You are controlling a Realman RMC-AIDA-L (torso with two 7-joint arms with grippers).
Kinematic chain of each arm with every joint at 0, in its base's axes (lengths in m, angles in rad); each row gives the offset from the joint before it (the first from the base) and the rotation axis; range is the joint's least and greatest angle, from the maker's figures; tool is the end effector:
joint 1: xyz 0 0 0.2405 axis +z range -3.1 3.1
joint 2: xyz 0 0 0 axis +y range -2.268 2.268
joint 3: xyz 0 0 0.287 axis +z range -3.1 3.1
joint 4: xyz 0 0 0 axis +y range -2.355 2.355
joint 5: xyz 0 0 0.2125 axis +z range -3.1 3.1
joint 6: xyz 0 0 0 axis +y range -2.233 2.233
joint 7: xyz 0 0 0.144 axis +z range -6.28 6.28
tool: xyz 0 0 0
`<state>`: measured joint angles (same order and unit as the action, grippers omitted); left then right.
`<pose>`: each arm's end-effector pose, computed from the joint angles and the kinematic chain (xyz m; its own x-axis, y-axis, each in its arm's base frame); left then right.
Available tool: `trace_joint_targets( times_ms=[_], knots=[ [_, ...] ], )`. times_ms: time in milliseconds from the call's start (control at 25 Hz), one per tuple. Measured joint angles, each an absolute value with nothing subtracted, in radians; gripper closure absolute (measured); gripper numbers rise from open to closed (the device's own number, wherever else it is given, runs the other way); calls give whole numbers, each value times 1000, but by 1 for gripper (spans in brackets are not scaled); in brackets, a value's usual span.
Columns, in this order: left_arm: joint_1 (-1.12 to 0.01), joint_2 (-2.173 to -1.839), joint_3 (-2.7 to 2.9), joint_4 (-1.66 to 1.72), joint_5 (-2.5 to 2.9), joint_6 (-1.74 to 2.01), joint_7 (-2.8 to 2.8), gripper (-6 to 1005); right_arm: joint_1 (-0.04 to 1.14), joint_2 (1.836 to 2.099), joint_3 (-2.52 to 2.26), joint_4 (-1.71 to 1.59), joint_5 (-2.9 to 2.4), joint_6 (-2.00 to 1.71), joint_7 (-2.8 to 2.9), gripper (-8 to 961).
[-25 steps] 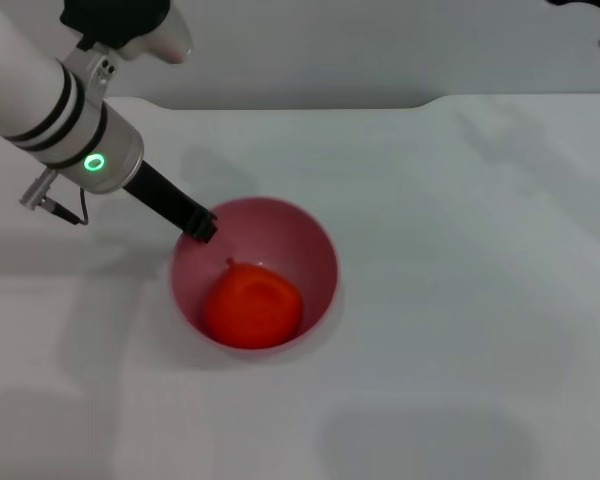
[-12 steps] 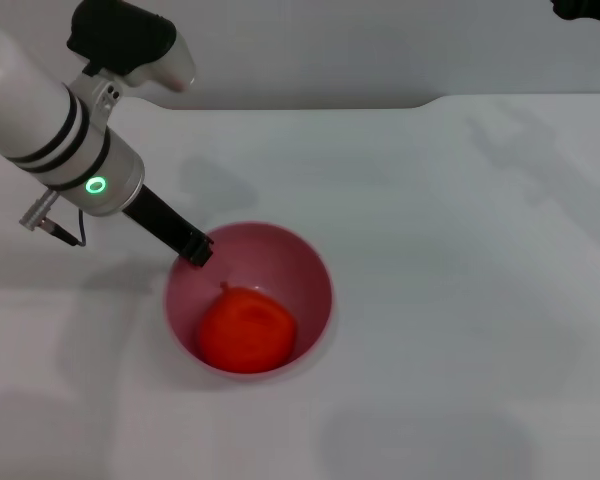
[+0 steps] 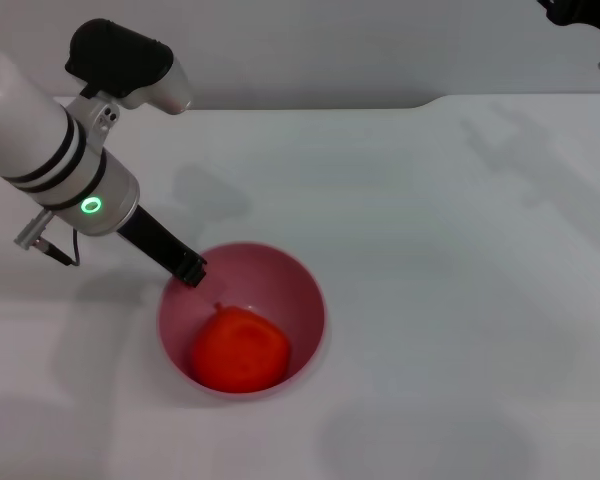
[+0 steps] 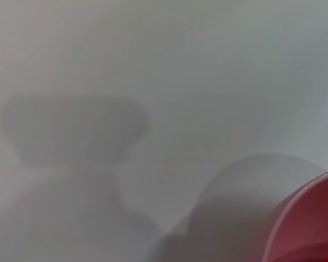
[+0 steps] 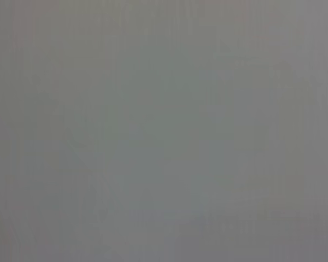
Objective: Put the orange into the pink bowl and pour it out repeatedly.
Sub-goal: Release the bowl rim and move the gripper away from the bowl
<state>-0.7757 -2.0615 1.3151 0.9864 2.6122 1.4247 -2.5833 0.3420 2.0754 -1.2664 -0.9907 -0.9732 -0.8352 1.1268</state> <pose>-0.2151 0.4084 -0.0369 0.6402 0.7401 -0.2059 0.6189 -0.6557 -0.4325 0.2343 0.4067 0.0469 0.6689 0.0893 -0.7380 -0.5861 -0.5473 -0.5975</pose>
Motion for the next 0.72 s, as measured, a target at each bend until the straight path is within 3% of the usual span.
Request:
trace_joint_targets(
  times_ms=[720],
  knots=[
    [-785,-2062,1334,981,2612,1434,-2594,801,351,2075,-1261,-979,-972,-861,1126,399]
  ],
)
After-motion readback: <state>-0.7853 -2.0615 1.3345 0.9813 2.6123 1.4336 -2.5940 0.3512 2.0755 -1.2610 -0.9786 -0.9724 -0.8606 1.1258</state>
